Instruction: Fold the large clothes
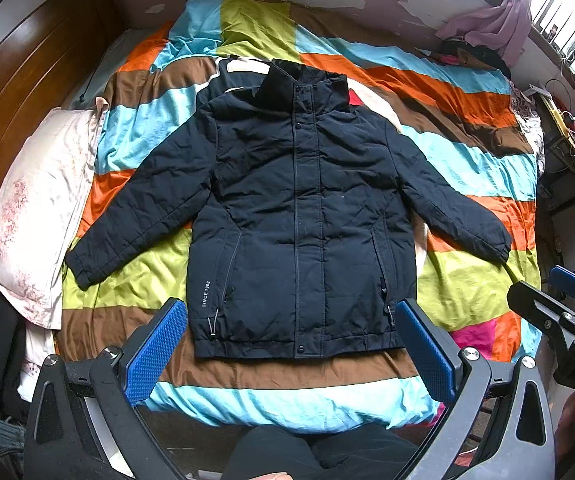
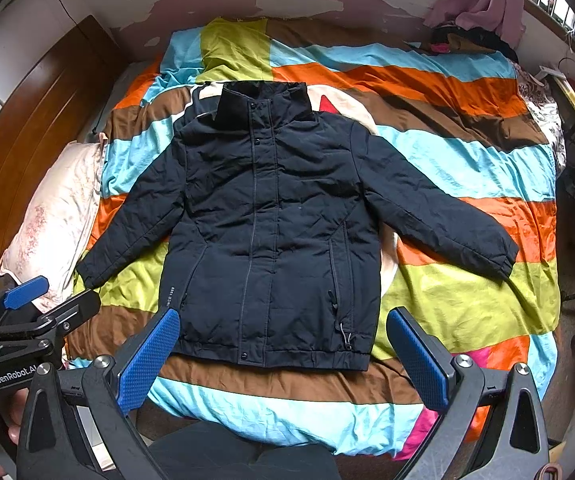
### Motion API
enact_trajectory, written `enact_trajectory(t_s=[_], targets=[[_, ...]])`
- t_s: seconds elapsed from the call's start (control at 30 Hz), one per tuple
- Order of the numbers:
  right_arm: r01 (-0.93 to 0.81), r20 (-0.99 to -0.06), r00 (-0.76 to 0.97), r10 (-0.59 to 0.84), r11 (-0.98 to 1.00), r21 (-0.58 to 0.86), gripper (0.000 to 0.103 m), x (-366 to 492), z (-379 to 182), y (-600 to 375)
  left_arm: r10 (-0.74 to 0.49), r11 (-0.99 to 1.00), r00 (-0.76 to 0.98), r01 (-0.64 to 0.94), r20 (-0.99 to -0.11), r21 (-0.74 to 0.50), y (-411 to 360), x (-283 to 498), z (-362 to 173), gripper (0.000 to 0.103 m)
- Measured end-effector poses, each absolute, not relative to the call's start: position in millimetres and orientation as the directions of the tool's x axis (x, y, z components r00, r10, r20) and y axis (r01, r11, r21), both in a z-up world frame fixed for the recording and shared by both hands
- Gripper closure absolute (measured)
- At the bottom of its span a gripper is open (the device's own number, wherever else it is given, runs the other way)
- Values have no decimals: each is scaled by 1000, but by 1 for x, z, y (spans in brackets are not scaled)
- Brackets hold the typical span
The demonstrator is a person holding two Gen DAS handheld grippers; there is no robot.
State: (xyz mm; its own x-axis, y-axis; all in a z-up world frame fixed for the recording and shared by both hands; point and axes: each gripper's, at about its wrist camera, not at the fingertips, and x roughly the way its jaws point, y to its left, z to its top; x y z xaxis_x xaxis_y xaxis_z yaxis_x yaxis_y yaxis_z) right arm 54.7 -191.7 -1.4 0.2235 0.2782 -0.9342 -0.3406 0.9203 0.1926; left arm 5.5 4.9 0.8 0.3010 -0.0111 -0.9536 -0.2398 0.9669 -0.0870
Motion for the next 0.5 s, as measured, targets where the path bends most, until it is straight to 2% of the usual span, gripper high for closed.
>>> enact_trajectory(t_s=[0.5], targets=[[-342,-933,226,280,920,193,0,56,2,-190,-11,967,301,-239,-953,-87,5,6,1,1]])
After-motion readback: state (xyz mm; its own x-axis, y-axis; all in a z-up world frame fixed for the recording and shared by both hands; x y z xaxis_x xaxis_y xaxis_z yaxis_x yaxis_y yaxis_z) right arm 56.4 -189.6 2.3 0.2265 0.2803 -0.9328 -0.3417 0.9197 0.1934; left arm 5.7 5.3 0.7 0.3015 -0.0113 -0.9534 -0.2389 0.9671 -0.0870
